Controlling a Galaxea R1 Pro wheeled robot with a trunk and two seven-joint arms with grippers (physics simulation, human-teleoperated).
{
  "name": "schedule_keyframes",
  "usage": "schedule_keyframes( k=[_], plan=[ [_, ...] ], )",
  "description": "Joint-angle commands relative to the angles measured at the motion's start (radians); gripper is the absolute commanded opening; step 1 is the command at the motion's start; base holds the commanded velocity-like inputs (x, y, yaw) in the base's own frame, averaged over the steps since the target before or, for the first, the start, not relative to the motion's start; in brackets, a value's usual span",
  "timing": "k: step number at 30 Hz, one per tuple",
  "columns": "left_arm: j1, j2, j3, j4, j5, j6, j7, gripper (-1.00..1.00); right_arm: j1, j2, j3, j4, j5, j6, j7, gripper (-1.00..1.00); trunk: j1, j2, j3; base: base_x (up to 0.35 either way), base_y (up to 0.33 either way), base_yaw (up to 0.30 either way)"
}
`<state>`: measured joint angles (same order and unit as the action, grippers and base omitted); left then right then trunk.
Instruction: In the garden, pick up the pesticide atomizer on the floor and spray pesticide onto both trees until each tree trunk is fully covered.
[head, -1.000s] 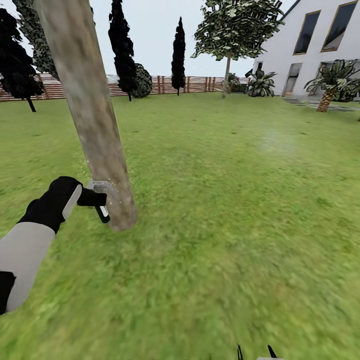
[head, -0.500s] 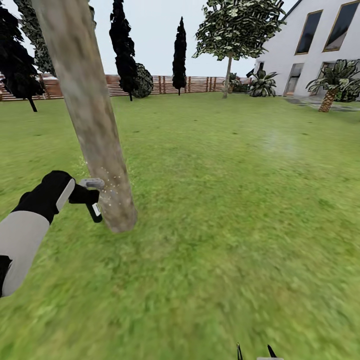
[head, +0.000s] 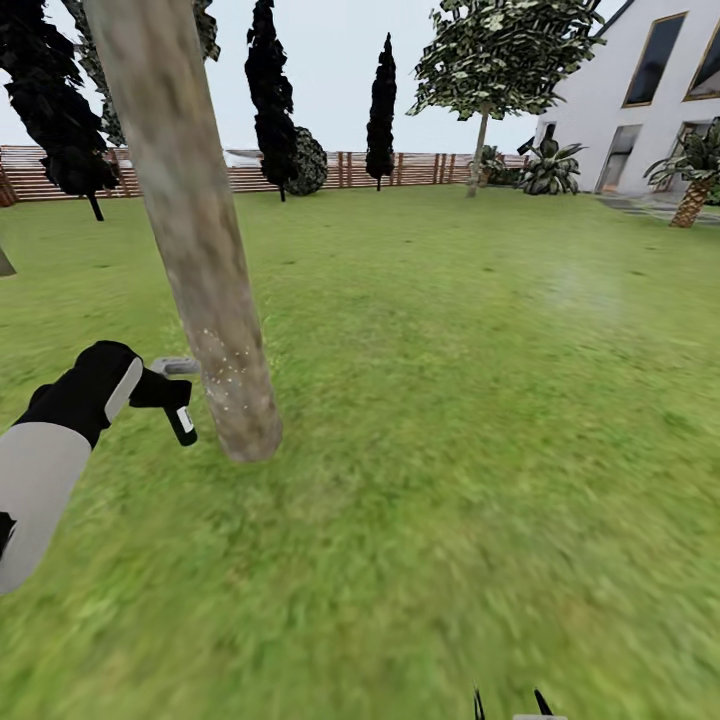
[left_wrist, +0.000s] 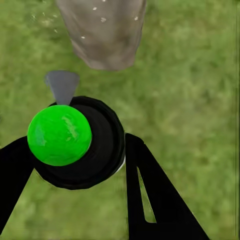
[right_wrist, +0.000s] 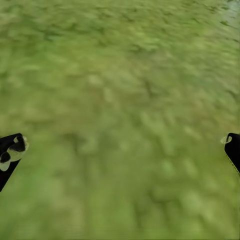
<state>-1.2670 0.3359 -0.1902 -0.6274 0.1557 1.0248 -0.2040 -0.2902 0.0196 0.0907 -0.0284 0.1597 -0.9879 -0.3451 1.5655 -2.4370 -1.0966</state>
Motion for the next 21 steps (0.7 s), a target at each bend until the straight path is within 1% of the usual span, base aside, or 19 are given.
schedule_keyframes(
  k=[1, 5, 8, 10, 12, 21],
  plan=[
    [0.000, 0.000, 0.000, 0.000, -0.001, 0.000, 0.000, -1.00, 0.000, 0.000, 0.000, 0.000, 0.000, 0.000, 0.000, 1.00, 0.000, 0.000, 0.000, 0.231, -0.196, 0.200],
    [0.000, 0.000, 0.000, 0.000, -0.001, 0.000, 0.000, -1.00, 0.000, 0.000, 0.001, 0.000, 0.000, 0.000, 0.000, 1.00, 0.000, 0.000, 0.000, 0.243, -0.182, 0.264],
    [0.000, 0.000, 0.000, 0.001, -0.001, 0.000, 0.000, -1.00, 0.000, 0.000, 0.000, 0.000, 0.000, 0.000, 0.000, 1.00, 0.000, 0.000, 0.000, 0.313, -0.041, 0.234],
    [0.001, 0.000, -0.001, 0.002, -0.001, -0.001, 0.001, -1.00, 0.000, 0.000, 0.000, 0.001, 0.000, 0.000, 0.000, 1.00, 0.000, 0.000, 0.000, 0.266, -0.097, 0.058],
    [0.001, 0.000, -0.001, 0.004, -0.001, -0.001, 0.001, -1.00, 0.000, 0.000, 0.000, 0.001, 0.000, 0.000, 0.000, 1.00, 0.000, 0.000, 0.000, 0.074, -0.234, 0.011],
    [0.002, 0.000, 0.000, 0.003, -0.002, -0.002, 0.001, -1.00, 0.000, 0.000, 0.000, 0.001, 0.000, 0.000, 0.000, 1.00, 0.000, 0.000, 0.000, 0.005, -0.272, 0.001]
  ],
)
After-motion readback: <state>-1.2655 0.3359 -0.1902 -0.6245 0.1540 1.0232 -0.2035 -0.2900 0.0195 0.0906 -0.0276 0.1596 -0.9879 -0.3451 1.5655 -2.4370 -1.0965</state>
